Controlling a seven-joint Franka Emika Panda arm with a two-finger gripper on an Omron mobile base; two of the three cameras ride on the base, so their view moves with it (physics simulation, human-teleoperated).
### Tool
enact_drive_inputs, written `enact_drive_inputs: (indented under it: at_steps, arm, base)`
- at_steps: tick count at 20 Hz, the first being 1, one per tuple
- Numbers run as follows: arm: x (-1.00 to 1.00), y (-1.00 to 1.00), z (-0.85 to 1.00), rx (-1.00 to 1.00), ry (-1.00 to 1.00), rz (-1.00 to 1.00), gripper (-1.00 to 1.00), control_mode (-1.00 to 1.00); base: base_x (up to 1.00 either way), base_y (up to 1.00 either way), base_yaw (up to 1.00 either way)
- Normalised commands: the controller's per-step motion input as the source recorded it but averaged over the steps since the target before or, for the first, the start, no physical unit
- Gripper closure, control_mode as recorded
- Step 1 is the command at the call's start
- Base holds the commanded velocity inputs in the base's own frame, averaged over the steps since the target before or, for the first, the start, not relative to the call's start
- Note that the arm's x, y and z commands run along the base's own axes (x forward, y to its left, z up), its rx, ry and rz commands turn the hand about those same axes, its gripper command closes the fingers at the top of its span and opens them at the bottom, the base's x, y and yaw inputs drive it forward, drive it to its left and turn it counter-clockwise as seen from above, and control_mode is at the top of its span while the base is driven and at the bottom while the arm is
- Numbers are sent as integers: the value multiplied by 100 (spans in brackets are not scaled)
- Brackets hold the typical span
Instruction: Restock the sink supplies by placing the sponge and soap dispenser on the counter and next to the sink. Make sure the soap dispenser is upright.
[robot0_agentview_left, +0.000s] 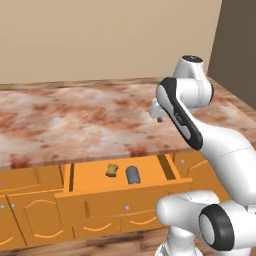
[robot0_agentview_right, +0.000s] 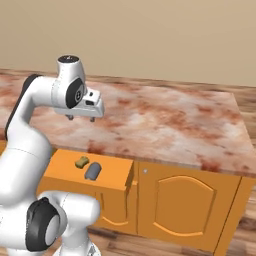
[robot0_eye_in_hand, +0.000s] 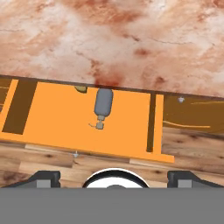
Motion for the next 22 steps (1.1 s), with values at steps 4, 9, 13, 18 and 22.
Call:
enact_drive_inputs:
  at_steps: [4, 9, 13, 18, 22]
  arm:
    - [0, 0, 0, 0, 0, 0, -100, 100]
    - [0, 0, 0, 0, 0, 0, -100, 100]
    - [0, 0, 0, 0, 0, 0, -100, 100]
    - [0, 0, 0, 0, 0, 0, -100, 100]
    - [0, 0, 0, 0, 0, 0, -100, 100]
  base:
    - [0, 22, 0]
    - [-1, 34, 0]
    - [-2, 1, 0]
    - [-7, 7, 0]
    - [-26, 36, -4]
